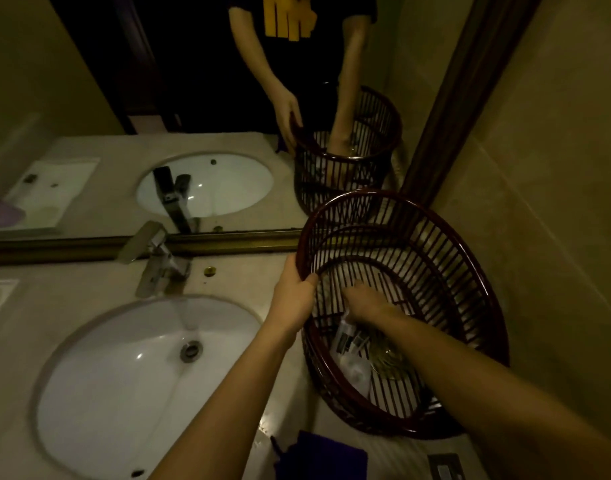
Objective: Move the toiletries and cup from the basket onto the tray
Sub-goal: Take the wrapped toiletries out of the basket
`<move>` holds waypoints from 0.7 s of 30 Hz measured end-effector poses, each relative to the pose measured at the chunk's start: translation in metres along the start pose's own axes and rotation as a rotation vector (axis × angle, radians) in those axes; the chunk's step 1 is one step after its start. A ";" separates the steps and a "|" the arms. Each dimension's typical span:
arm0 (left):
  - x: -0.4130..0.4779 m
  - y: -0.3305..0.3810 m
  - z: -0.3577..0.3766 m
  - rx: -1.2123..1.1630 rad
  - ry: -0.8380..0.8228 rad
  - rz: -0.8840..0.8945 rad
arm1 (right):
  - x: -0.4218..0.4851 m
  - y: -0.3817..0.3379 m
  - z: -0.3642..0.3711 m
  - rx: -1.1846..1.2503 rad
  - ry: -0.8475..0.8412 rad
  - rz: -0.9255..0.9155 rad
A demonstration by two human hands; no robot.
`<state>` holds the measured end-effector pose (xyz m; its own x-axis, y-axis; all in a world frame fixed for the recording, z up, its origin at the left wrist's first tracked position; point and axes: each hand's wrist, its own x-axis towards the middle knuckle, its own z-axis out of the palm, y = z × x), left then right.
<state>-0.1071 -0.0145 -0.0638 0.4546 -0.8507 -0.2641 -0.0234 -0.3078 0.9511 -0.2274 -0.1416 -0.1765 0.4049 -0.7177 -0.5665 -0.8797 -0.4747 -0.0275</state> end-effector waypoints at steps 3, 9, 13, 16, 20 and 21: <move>0.001 -0.001 0.000 0.007 -0.007 -0.005 | 0.000 0.005 -0.012 0.034 -0.002 -0.055; -0.004 0.002 -0.007 -0.062 -0.082 -0.046 | -0.034 0.026 -0.065 0.194 0.063 -0.250; -0.014 0.018 -0.019 0.025 0.041 0.133 | -0.091 0.057 -0.123 0.364 0.224 -0.428; -0.020 0.047 -0.022 -0.027 -0.023 0.284 | -0.136 0.071 -0.167 0.604 0.252 -0.513; -0.029 0.076 -0.013 -0.274 -0.422 0.088 | -0.163 0.070 -0.199 0.864 0.293 -0.568; -0.032 0.078 -0.010 -0.347 -0.504 0.029 | -0.162 0.068 -0.201 0.901 0.304 -0.569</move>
<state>-0.1147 -0.0073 0.0204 -0.0208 -0.9797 -0.1993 0.3007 -0.1963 0.9333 -0.3022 -0.1601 0.0788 0.7435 -0.6662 -0.0589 -0.3555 -0.3191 -0.8785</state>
